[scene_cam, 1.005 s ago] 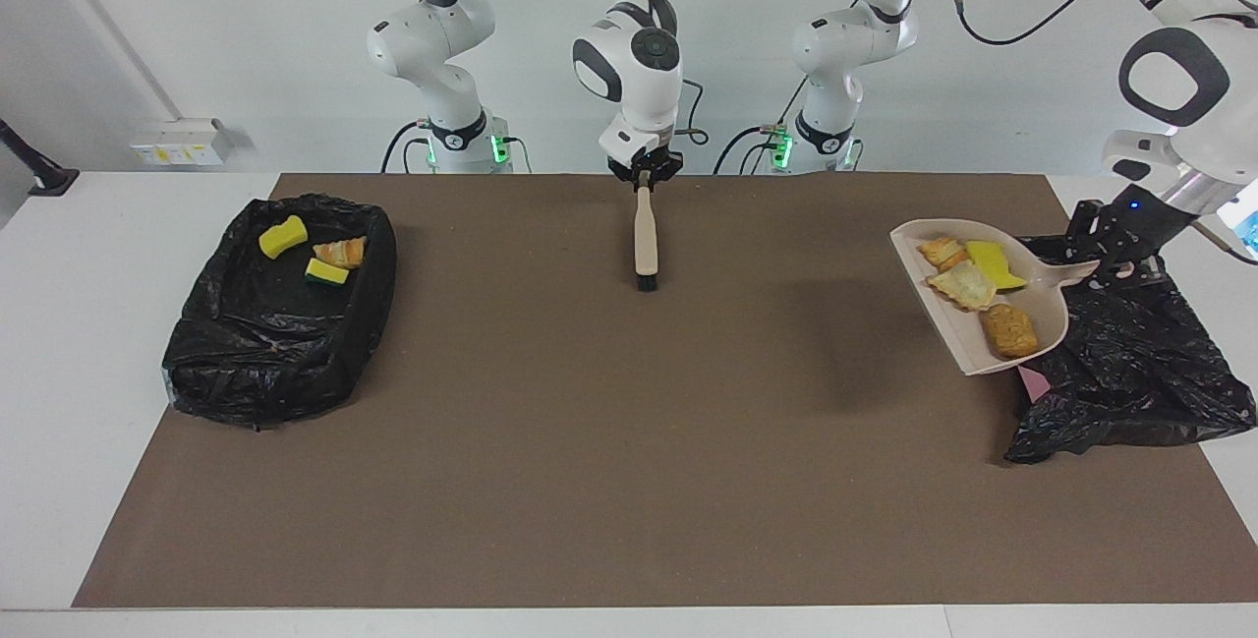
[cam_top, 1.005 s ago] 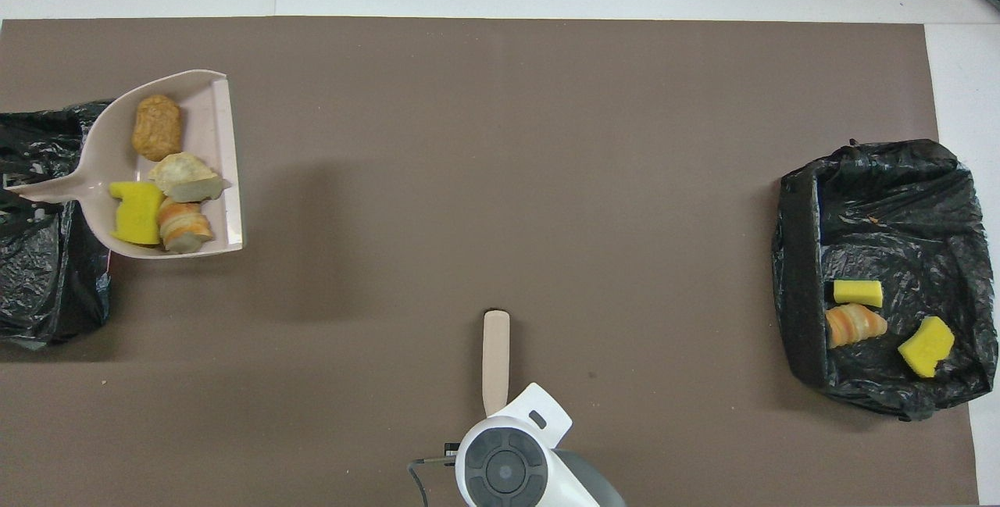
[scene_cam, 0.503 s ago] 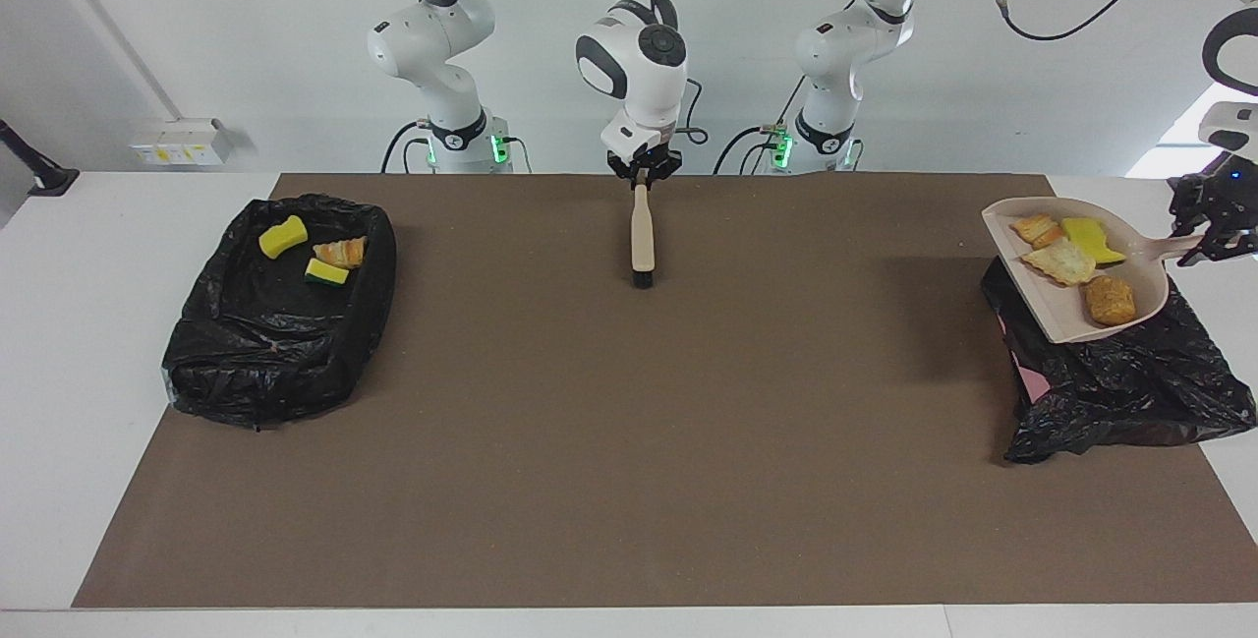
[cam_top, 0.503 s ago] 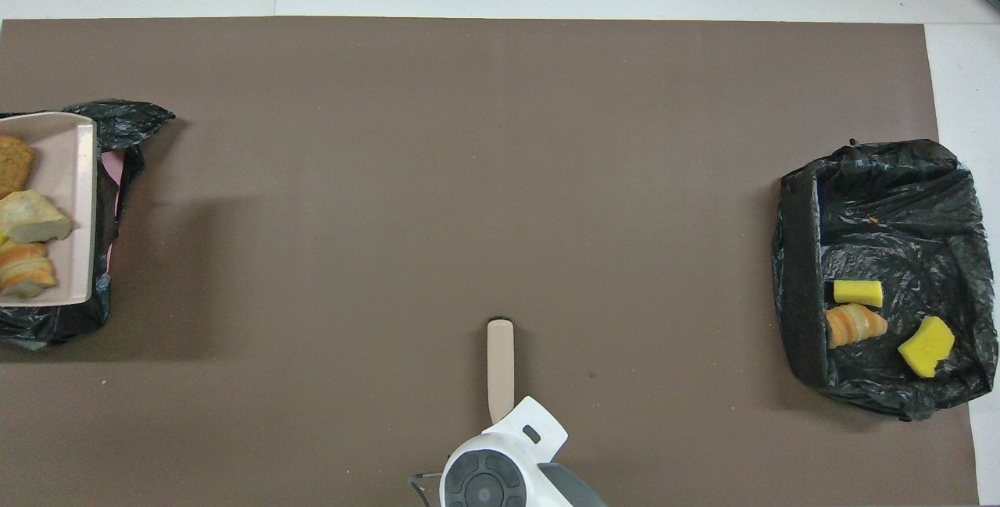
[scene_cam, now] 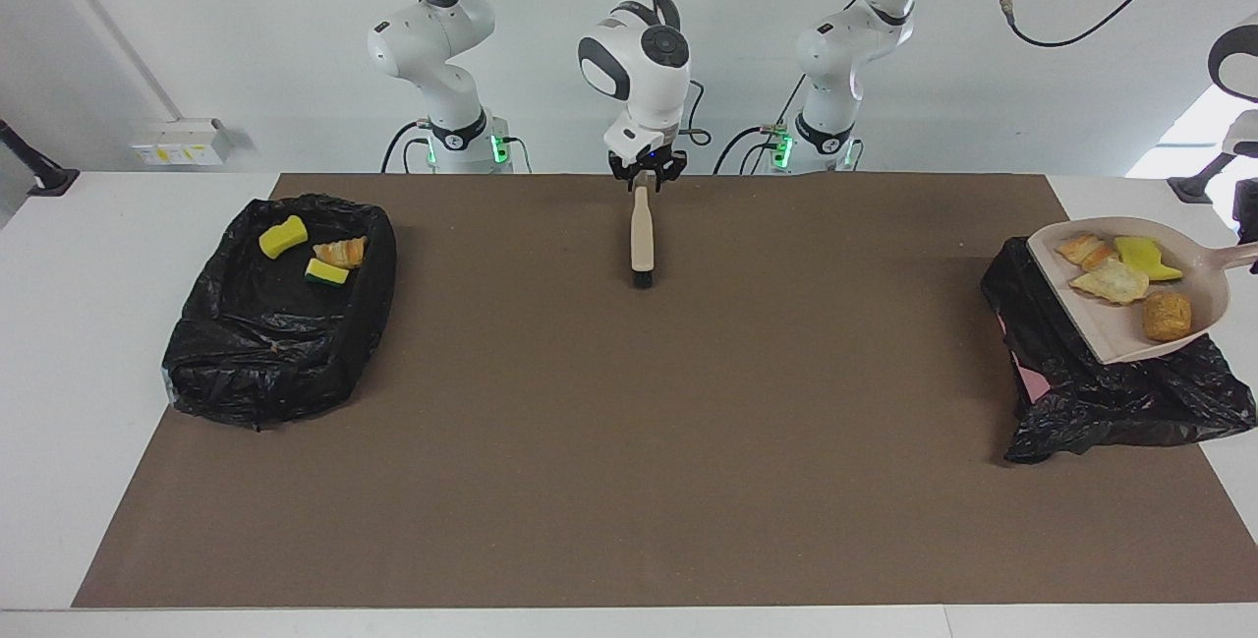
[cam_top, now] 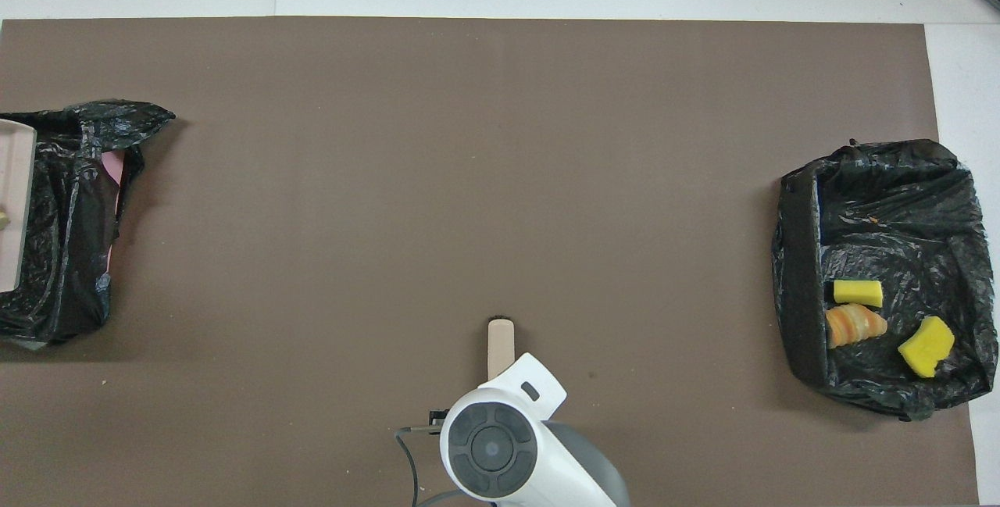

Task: Sweep and dump trash in bin
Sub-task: 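Tip the dustpan into the black bag with the left gripper, then lay the brush down on the table with the right gripper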

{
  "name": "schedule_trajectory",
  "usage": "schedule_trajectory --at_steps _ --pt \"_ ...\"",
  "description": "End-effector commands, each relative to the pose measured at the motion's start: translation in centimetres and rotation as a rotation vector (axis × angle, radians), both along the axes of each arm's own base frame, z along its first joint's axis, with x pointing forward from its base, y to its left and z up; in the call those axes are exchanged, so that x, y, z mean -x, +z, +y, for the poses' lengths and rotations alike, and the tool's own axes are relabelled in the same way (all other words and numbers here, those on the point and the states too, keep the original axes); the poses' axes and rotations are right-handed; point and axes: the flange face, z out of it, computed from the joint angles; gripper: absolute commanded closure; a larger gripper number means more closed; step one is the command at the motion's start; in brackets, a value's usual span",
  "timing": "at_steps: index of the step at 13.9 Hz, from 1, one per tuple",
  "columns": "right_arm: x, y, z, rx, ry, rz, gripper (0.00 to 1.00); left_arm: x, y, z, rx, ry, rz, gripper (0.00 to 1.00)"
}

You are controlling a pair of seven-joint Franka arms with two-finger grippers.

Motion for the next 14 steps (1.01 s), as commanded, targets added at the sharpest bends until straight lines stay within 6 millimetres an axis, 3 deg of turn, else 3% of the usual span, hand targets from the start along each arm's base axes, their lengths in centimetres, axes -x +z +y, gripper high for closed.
schedule_trajectory --at_steps 1,4,7,11,14 --pt "-5.4 2.7 -2.4 -0.032 -0.012 -0.042 0.0 0.6 0.4 -1.0 -0.114 0.033 -0.029 1.0" --pt "-8.6 3.9 -5.0 -0.015 0.001 -0.1 0.0 1.5 0.8 -1.4 -0.247 0.15 -0.08 1.0" --pt "-11.4 4.3 -6.9 0.04 0.059 -0.161 0.0 2.4 1.7 -3.5 -0.409 0.075 -0.039 1.0" --pt "-12.8 4.7 -7.2 0.032 0.062 -0.171 0.0 3.2 3.9 -3.7 -0.524 0.036 -0.032 1.0" --pt "-15.2 5.4 -10.6 0.072 0.102 -0.206 0.0 3.8 3.8 -3.8 -0.521 0.059 -0.046 1.0"
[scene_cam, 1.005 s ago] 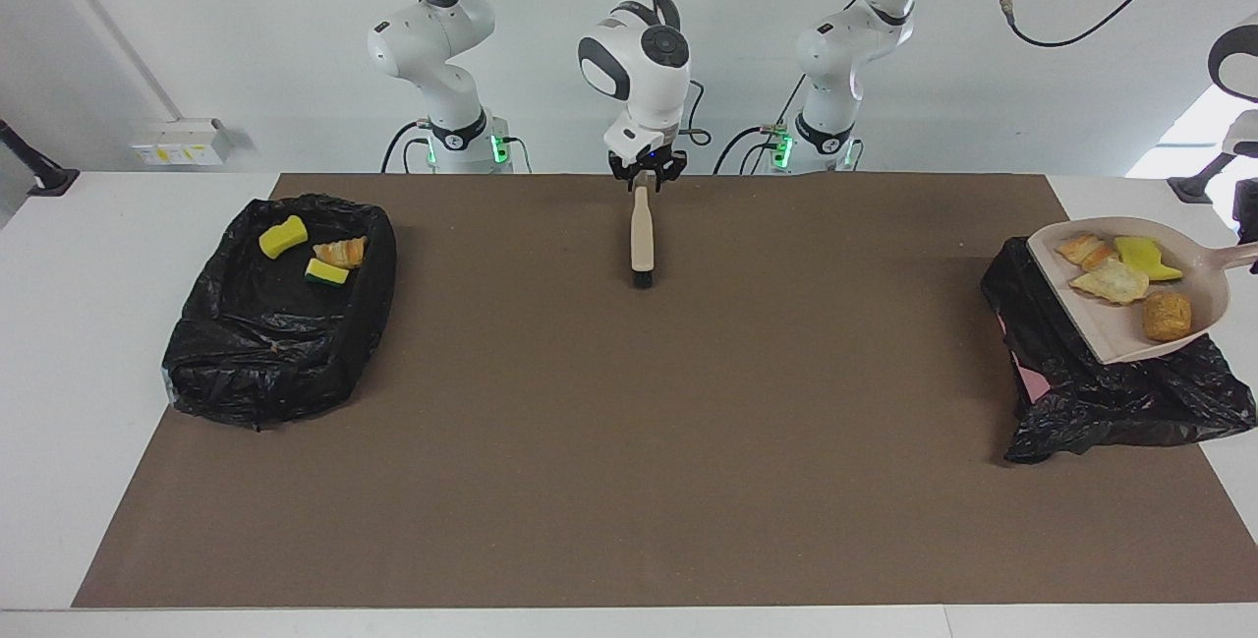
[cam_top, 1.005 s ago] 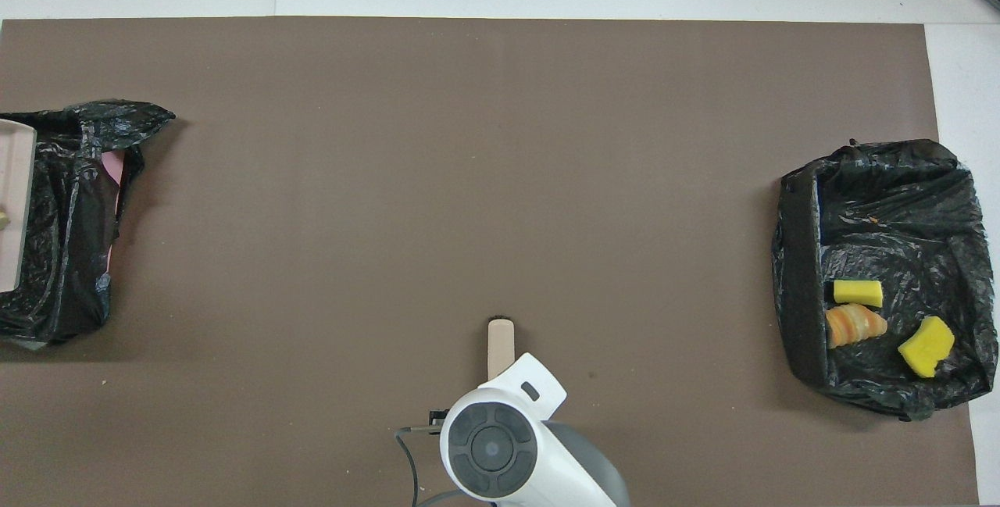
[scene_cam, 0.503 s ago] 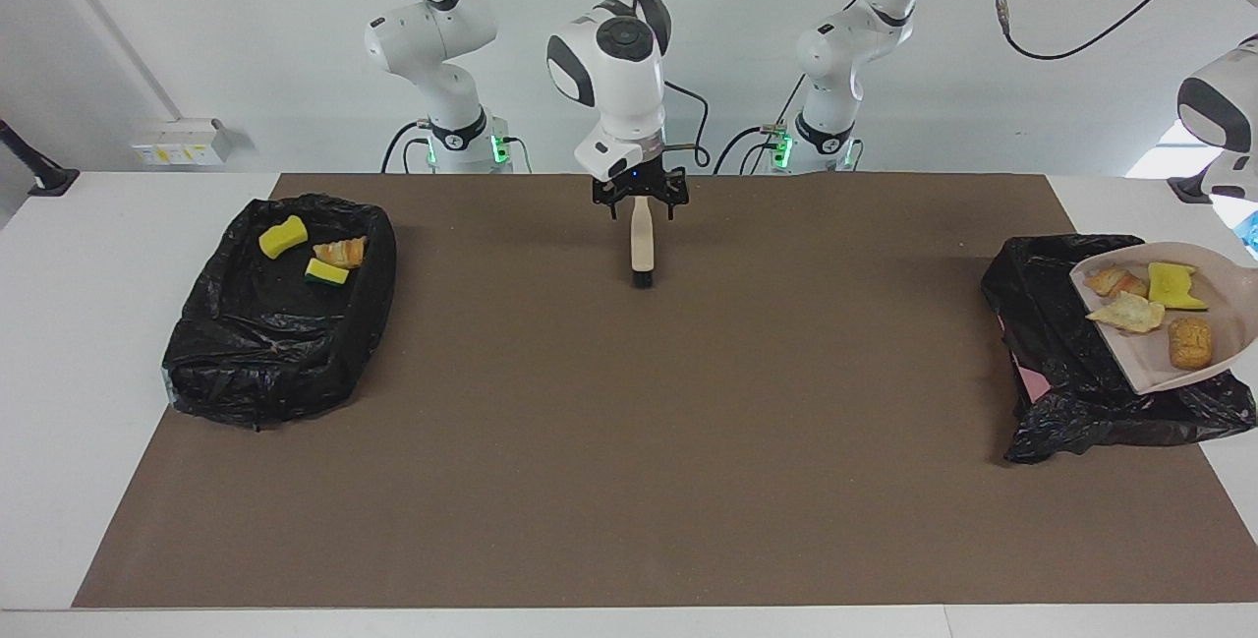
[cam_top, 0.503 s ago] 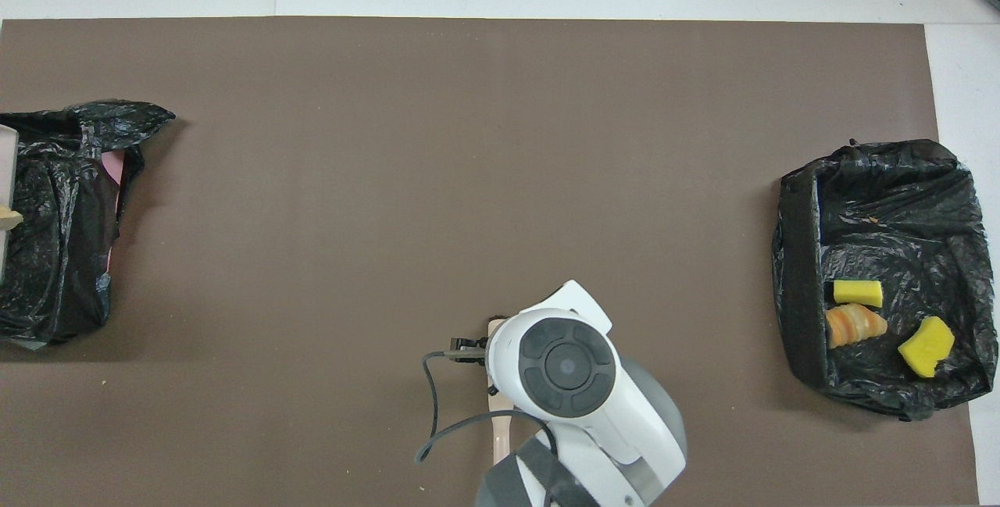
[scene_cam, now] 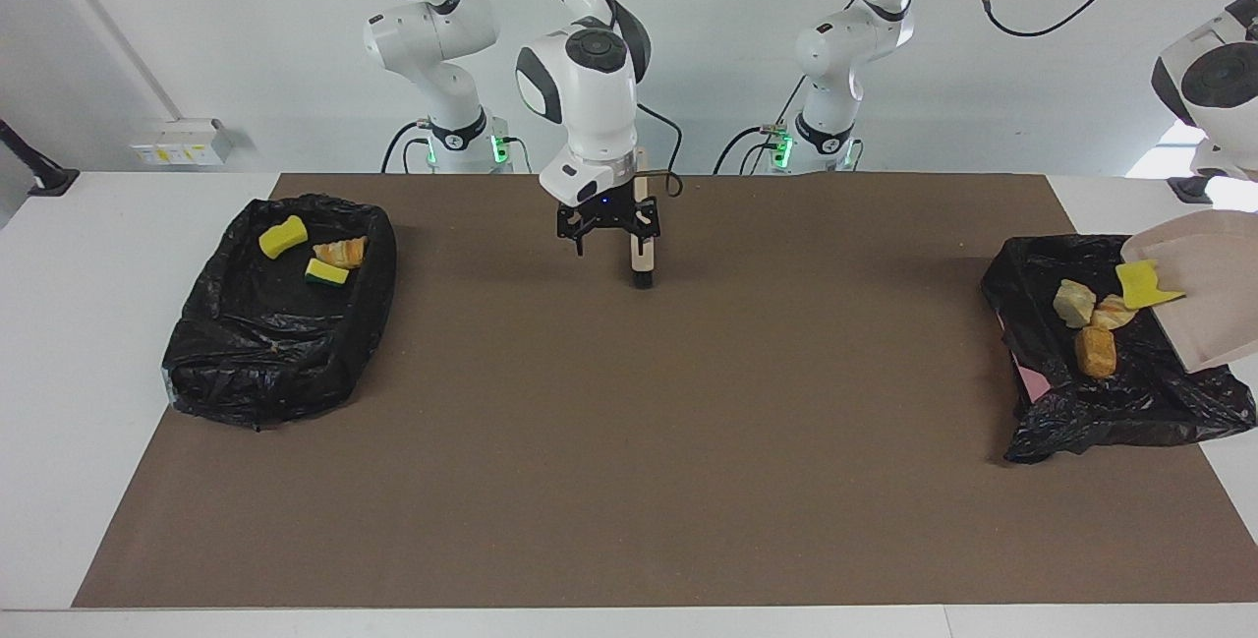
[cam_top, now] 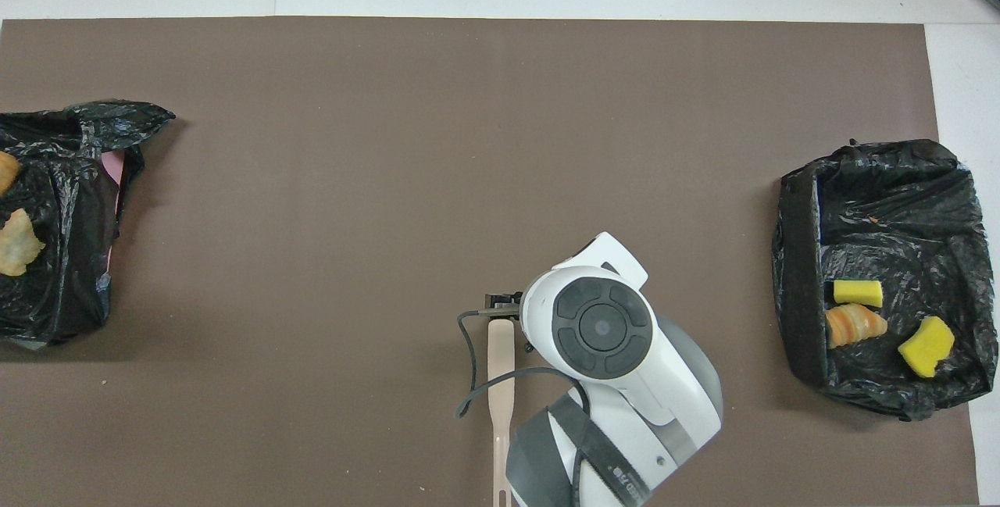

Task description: Sweep and dump trash in bin

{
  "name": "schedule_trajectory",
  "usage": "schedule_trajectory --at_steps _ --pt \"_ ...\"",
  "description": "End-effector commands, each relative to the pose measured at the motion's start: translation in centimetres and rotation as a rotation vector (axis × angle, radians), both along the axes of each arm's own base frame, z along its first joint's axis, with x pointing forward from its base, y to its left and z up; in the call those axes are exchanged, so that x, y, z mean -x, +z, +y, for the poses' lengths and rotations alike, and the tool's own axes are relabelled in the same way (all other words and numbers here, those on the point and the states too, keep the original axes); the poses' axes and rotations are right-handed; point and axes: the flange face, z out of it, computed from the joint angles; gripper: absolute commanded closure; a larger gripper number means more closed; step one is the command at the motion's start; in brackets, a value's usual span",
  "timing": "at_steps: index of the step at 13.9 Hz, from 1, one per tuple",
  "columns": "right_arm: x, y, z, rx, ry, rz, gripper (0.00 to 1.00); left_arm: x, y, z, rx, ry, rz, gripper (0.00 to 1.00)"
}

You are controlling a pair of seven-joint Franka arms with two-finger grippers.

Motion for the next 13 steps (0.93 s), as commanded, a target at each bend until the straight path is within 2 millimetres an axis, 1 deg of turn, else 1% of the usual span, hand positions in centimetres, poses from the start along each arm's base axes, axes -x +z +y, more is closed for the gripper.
schedule_trajectory --at_steps 1,2,3,4,5,6,7,8,9,10,11,13 --pt "-3.3 2.6 -4.2 0.046 0.058 -0.041 0.0 1.3 0.6 -0.8 -0.024 0.028 -0.018 1.0" --pt "-4.5 4.3 -6.1 0.057 0.061 -0.038 0.0 1.5 0.9 -1.0 -0.027 0.051 -0.019 1.0" --pt "-5.7 6.4 -7.8 0.06 0.055 -0.032 0.0 1.4 1.4 -2.1 -0.032 0.068 -0.029 1.0" --pt "-6.8 8.1 -9.8 0.057 0.031 -0.04 0.0 1.3 1.7 -3.4 -0.039 0.091 -0.024 1.0" --pt "-7.4 9.4 -11.5 0.051 0.0 -0.051 0.0 1.2 2.2 -5.0 -0.042 0.126 -0.034 1.0" --pt "-7.5 10.6 -13.0 0.05 -0.027 -0.067 0.0 0.9 2.2 -7.2 -0.039 0.169 -0.05 1.0" --pt "-7.3 11.7 -14.1 0.05 -0.047 -0.08 0.0 0.7 2.1 -10.0 -0.042 0.219 -0.068 1.0" --pt "-7.2 12.7 -15.0 0.051 -0.063 -0.091 0.0 0.4 2.0 -13.0 -0.034 0.249 -0.087 1.0" --pt "-6.9 13.6 -15.8 0.052 -0.077 -0.1 0.0 0.2 1.7 -15.5 -0.013 0.268 -0.099 1.0" --pt "-6.6 14.8 -16.8 0.057 -0.093 -0.104 0.0 0.3 1.5 -17.6 0.014 0.298 -0.118 1.0" --pt "-6.4 15.8 -18.1 0.067 -0.091 -0.092 0.0 0.4 1.1 -19.1 0.048 0.345 -0.152 1.0" --pt "-6.2 17.9 -19.3 0.08 -0.045 -0.065 0.0 0.9 0.2 -22.3 0.146 0.452 -0.216 1.0"
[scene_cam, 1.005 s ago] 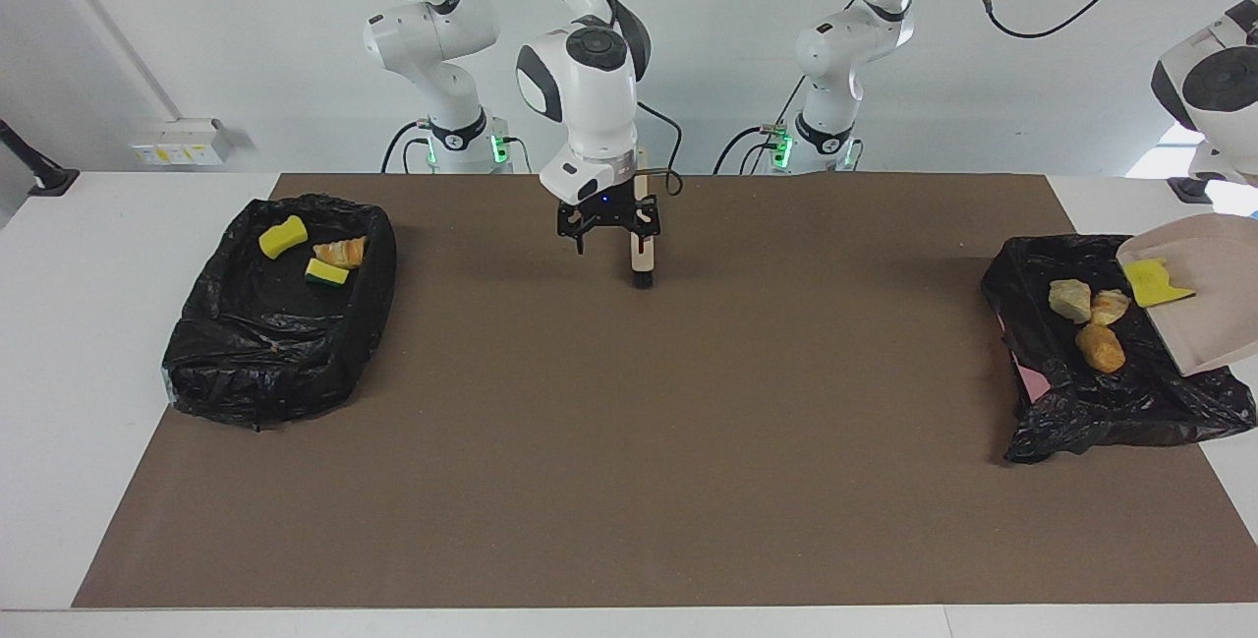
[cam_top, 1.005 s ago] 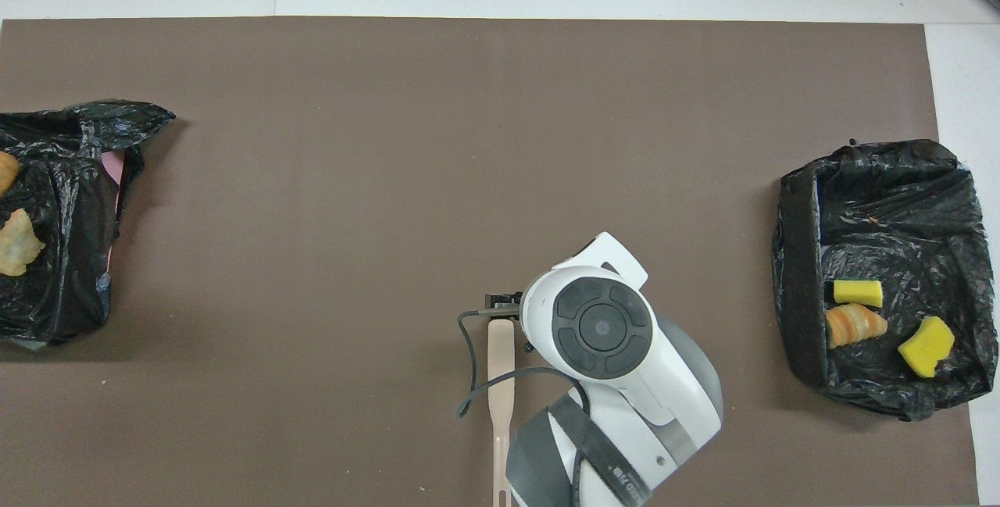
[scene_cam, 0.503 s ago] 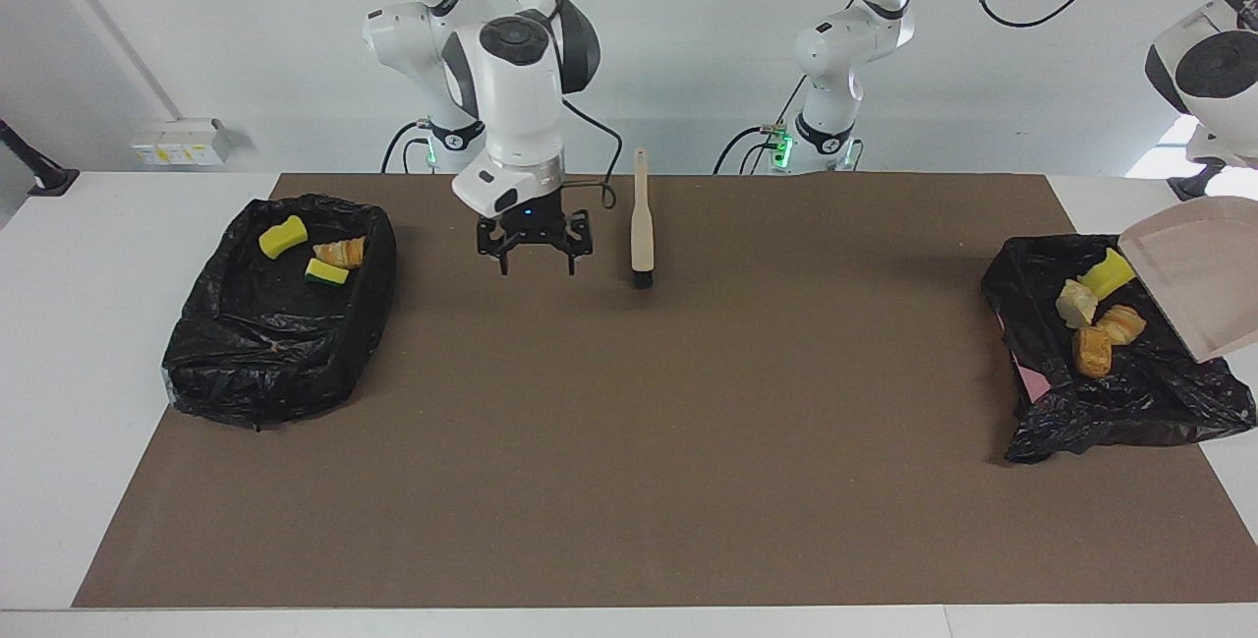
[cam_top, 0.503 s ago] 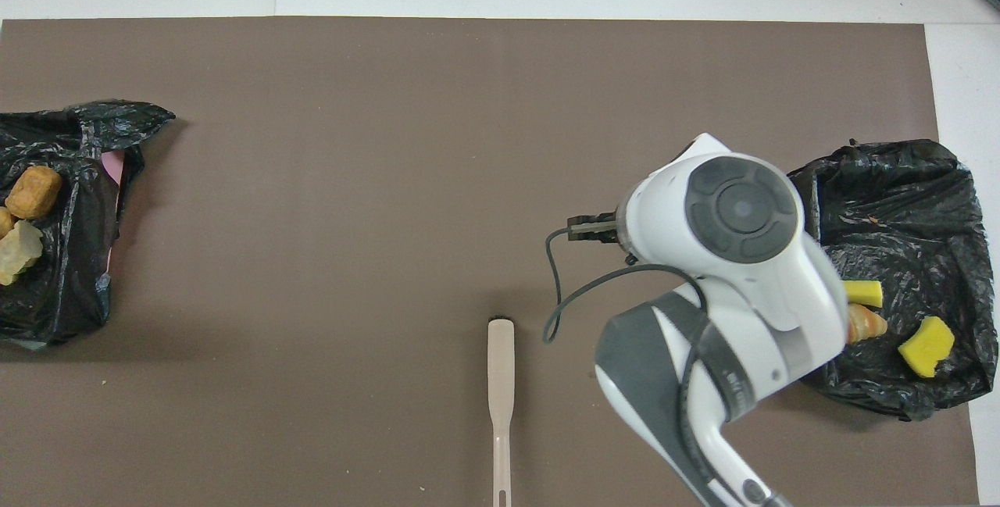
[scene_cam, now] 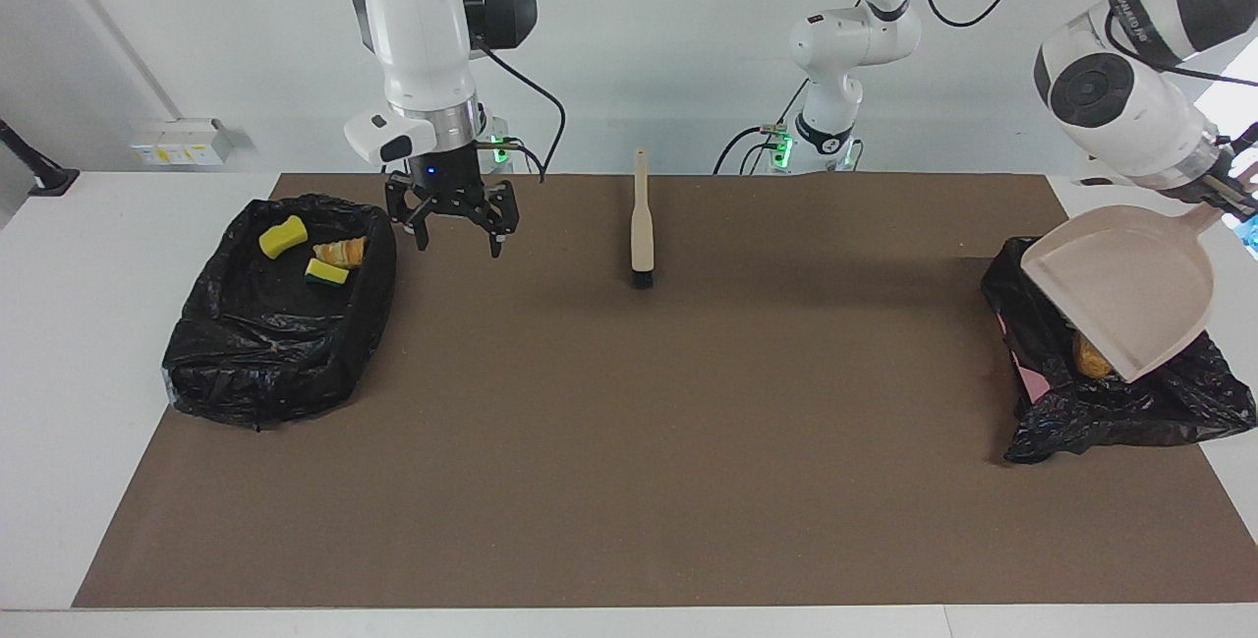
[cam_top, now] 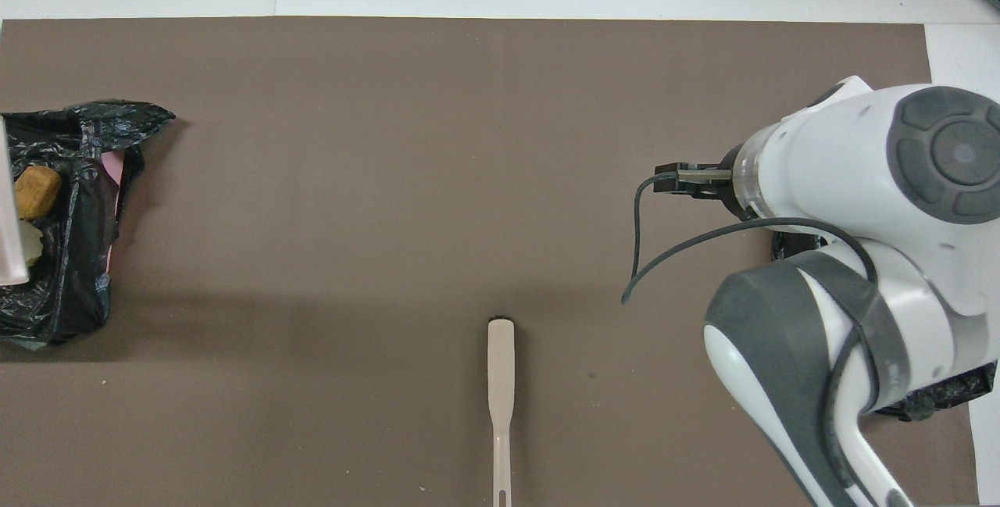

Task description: Sweep and dump trash in bin

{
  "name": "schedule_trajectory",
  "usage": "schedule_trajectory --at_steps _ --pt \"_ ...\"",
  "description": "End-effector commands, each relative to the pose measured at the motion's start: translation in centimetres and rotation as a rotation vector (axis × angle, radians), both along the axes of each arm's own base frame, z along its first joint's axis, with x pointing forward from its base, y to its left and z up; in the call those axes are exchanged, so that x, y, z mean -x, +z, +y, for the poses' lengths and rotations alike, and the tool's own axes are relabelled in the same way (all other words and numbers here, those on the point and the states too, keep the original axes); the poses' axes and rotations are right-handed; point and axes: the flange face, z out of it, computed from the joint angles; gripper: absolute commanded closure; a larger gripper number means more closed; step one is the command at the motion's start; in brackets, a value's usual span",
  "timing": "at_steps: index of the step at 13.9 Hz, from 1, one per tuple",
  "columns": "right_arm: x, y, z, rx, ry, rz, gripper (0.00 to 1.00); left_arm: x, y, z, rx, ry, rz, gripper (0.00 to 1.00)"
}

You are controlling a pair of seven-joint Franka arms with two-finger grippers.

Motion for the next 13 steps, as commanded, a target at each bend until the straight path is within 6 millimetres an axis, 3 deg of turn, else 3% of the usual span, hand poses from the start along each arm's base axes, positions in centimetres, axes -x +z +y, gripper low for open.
schedule_trajectory --at_steps 1,3,7,9,13 --pt "0.5 3.0 -2.0 0.021 0.038 0.03 0.0 1.4 -0.4 -2.6 0.103 0.122 -0.089 1.0" --pt "0.7 4.7 -3.6 0.025 0.022 0.043 0.0 1.8 -1.1 -5.2 0.208 0.228 -0.179 1.0" --pt "1.3 7.9 -11.2 -0.036 0.057 0.071 0.0 2.5 -2.4 -8.7 0.453 0.455 -0.265 1.0" --pt "1.9 8.4 -14.7 -0.065 0.015 0.108 0.0 2.9 -2.7 -11.0 0.516 0.556 -0.314 1.0" --pt "2.8 8.6 -16.8 -0.048 0.041 0.111 0.0 3.8 -2.8 -17.4 0.636 0.717 -0.378 1.0"
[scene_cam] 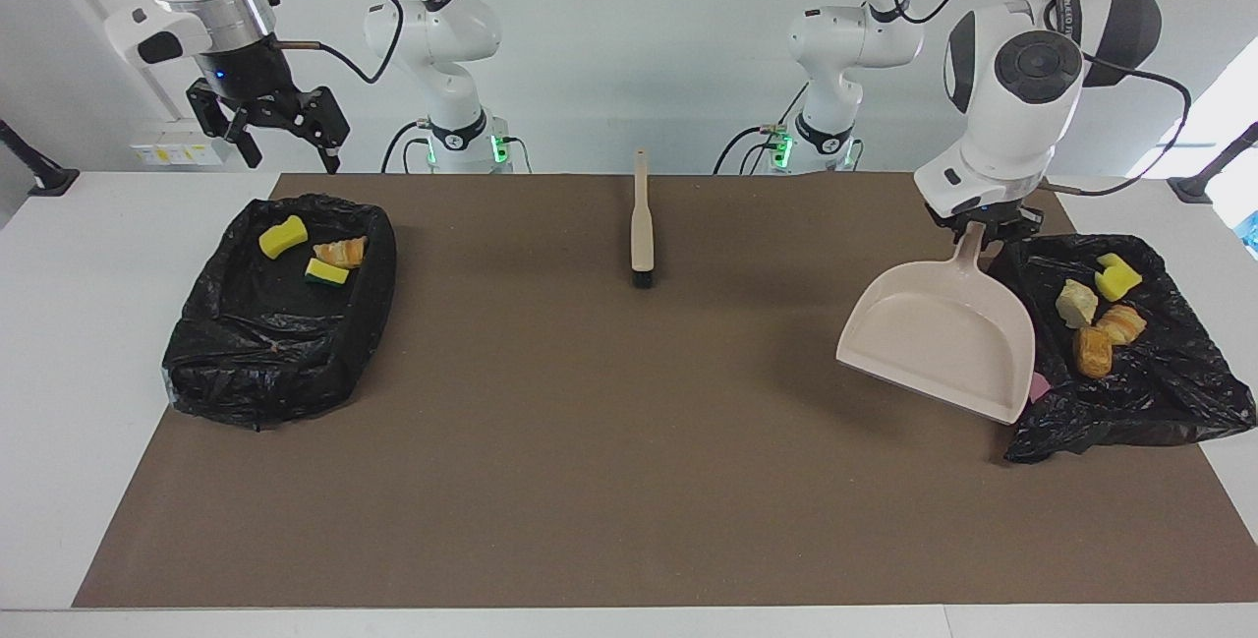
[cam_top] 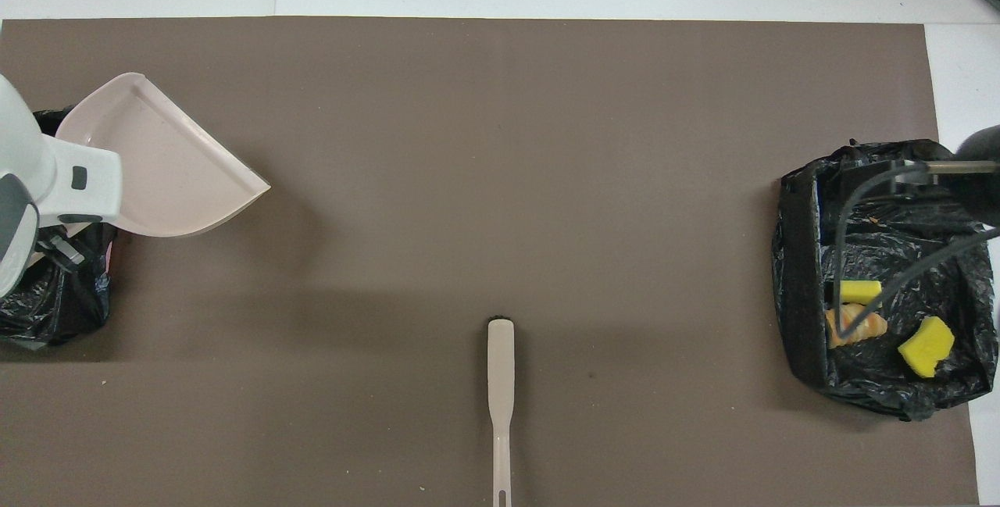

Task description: Sweep and dump trash in bin

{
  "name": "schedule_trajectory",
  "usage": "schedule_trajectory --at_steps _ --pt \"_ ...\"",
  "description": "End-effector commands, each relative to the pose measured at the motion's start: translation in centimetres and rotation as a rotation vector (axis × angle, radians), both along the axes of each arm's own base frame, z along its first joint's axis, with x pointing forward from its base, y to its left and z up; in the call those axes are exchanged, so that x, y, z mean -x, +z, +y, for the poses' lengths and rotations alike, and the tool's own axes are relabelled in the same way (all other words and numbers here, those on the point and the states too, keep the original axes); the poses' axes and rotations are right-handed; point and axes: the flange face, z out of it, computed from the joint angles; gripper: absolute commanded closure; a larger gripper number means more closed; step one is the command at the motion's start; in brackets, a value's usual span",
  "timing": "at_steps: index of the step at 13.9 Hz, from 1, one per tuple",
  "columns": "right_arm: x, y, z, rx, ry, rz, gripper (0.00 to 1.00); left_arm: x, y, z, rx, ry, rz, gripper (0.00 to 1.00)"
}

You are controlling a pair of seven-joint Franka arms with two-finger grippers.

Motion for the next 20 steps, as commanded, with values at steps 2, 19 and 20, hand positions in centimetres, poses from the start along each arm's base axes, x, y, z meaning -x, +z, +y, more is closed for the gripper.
schedule_trajectory --at_steps 2,19,20 --pt "2.0 -0.3 0.2 -0.022 0.028 0.021 0.0 1.5 1.0 -6.4 0.119 0.205 -0.102 1.0" --pt "2.6 0.8 0.7 -0.029 0.04 0.006 0.0 3.7 -12.8 -31.1 0.349 0.324 -0.189 1.0" --pt "2.6 0.8 0.7 -0.029 0.04 0.006 0.0 3.7 -14.6 -32.1 0.344 0.318 -0.182 1.0"
